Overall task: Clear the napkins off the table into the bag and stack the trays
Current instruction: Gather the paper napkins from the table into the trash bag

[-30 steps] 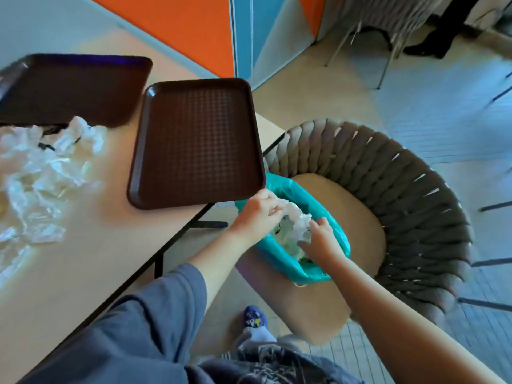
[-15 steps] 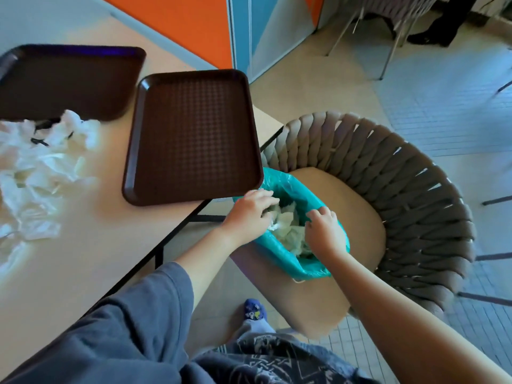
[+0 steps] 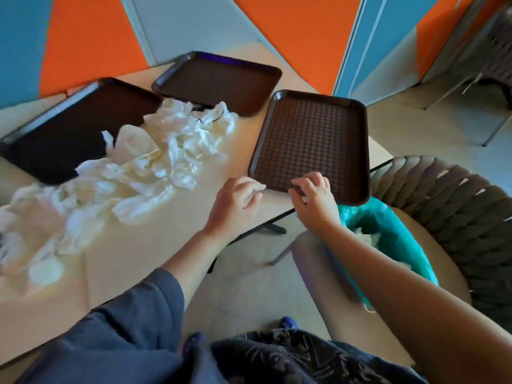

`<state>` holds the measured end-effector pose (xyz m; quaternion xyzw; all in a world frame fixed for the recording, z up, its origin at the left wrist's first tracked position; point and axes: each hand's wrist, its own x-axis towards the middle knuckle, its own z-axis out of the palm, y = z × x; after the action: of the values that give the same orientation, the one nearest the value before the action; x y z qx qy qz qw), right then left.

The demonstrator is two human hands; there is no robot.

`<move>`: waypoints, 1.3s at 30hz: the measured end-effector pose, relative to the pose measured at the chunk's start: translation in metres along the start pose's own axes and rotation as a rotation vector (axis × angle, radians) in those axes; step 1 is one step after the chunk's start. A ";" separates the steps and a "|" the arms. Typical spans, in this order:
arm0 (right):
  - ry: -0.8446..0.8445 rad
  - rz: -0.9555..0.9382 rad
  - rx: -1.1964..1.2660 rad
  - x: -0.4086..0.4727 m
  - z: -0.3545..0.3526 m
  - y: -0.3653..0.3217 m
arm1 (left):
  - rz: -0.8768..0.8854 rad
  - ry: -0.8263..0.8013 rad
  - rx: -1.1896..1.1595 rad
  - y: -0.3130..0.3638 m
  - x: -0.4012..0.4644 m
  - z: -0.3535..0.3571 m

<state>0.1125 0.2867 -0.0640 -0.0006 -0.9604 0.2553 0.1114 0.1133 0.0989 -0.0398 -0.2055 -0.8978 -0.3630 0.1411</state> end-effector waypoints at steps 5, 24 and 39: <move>-0.149 -0.144 0.098 -0.001 0.057 -0.100 | -0.189 0.070 0.059 -0.063 -0.047 -0.080; -0.608 -0.609 0.116 -0.075 0.214 -0.369 | -0.807 0.295 0.358 -0.229 -0.251 -0.276; -0.577 -0.837 -0.348 -0.088 0.237 -0.372 | -0.737 0.257 0.220 -0.254 -0.287 -0.280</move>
<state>0.1687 -0.1581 -0.1005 0.4342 -0.8982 0.0159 -0.0664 0.2738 -0.3420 -0.1113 0.1934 -0.9199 -0.3136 0.1340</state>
